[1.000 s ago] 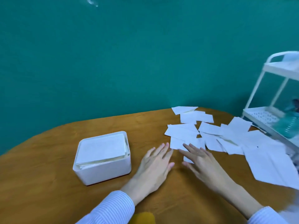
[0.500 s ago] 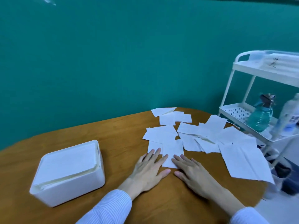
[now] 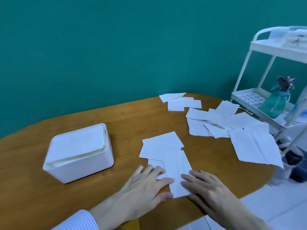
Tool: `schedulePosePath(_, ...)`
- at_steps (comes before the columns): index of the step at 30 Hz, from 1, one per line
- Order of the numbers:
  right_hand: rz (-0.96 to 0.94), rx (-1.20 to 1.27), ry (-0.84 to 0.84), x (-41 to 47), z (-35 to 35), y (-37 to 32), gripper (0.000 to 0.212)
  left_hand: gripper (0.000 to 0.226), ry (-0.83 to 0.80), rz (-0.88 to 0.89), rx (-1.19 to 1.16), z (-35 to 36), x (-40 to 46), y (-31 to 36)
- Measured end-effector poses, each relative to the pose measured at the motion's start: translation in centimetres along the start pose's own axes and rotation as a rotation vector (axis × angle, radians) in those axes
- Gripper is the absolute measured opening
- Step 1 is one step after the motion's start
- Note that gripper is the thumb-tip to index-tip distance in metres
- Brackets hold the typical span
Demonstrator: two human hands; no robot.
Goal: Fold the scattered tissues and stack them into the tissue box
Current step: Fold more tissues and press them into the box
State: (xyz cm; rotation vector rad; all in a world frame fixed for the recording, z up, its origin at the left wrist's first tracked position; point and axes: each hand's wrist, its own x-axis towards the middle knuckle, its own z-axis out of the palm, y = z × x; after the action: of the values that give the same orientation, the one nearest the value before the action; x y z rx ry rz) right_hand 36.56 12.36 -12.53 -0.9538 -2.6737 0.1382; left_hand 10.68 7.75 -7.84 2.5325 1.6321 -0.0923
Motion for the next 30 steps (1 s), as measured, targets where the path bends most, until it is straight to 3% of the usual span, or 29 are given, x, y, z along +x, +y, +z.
schedulePosePath(6, 0.011, 0.024, 0.021, 0.3, -1.7, 0.8, 0.036, 0.058, 0.139, -0.031, -0.038, -0.3, 0.9, -0.7)
schedulePosePath(13, 0.157, 0.133, -0.136, 6.5, -2.6, 1.5, 0.055, 0.077, -0.021, -0.1, -0.022, 0.8, 2.8, -2.1)
schedulePosePath(15, 0.139, 0.092, -0.183, 6.4, -1.7, 1.3, 0.055, 0.071, -0.006, -0.079, -0.018, 0.7, 1.8, -1.5)
schedulePosePath(21, 0.071, 0.077, -0.099, 3.6, 0.6, 1.1, 0.044, 0.048, 0.109, -0.023, -0.144, 0.7, 0.3, -1.2)
schedulePosePath(25, 0.222, 0.239, 0.052, 5.9, -0.7, 1.1, 0.033, 0.033, 0.314, -0.132, -0.174, 1.1, 2.4, -3.3)
schedulePosePath(30, 0.223, 0.071, -0.056, 9.0, -0.4, 0.9, 0.032, 0.026, 0.277, -0.235, -0.145, 1.0, 4.3, -5.1)
